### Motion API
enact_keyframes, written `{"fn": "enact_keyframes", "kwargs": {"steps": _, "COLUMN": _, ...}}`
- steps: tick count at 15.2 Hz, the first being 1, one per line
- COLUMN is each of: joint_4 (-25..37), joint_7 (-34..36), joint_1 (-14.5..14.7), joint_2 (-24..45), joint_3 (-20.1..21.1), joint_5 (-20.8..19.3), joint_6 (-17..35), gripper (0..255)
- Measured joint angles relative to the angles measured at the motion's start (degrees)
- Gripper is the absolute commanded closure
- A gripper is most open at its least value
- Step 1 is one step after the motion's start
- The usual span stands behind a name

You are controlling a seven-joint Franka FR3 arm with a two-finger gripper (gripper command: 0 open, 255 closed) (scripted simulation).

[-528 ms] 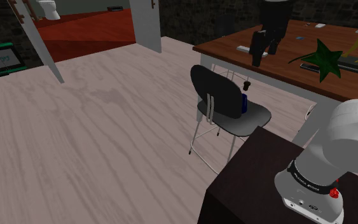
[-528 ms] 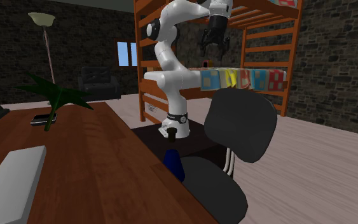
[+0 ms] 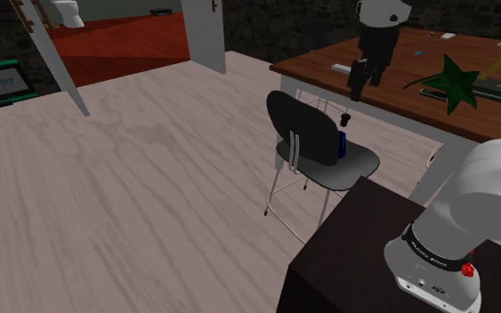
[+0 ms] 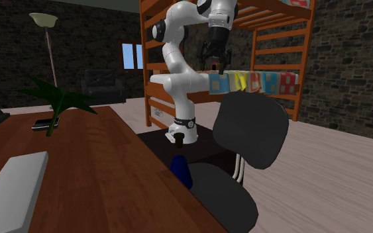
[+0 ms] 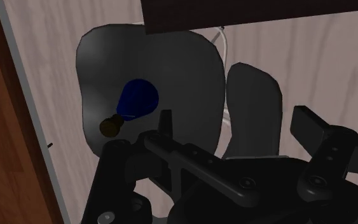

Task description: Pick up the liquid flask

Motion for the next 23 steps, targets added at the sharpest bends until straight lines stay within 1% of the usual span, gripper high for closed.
{"fn": "enact_keyframes", "kwargs": {"steps": 7, "joint_4": -2.9, "joint_7": -5.7, "joint_1": -2.4, "joint_2": 8.2, "joint_3": -7.0, "joint_5": -4.8, "joint_6": 12.7, "gripper": 0}}
{"fn": "enact_keyframes", "kwargs": {"steps": 11, "joint_4": -3.4, "joint_7": -9.6, "joint_1": -3.9, "joint_2": 13.0, "joint_3": -11.3, "joint_5": -7.1, "joint_6": 19.3, "gripper": 0}}
{"fn": "enact_keyframes", "kwargs": {"steps": 13, "joint_4": -3.0, "joint_7": -11.0, "joint_1": -4.2, "joint_2": 17.1, "joint_3": -13.2, "joint_5": -7.7, "joint_6": 23.3, "gripper": 0}}
{"fn": "enact_keyframes", "kwargs": {"steps": 18, "joint_4": -0.2, "joint_7": -15.9, "joint_1": -5.0, "joint_2": 26.8, "joint_3": -18.1, "joint_5": -8.0, "joint_6": 31.8, "gripper": 0}}
{"fn": "enact_keyframes", "kwargs": {"steps": 21, "joint_4": 1.9, "joint_7": -18.9, "joint_1": -5.1, "joint_2": 32.2, "joint_3": -20.3, "joint_5": -6.9, "joint_6": 35.7, "gripper": 0}}
{"fn": "enact_keyframes", "kwargs": {"steps": 23, "joint_4": 2.0, "joint_7": -19.7, "joint_1": -5.3, "joint_2": 34.1, "joint_3": -21.0, "joint_5": -6.6, "joint_6": 37.7, "gripper": 0}}
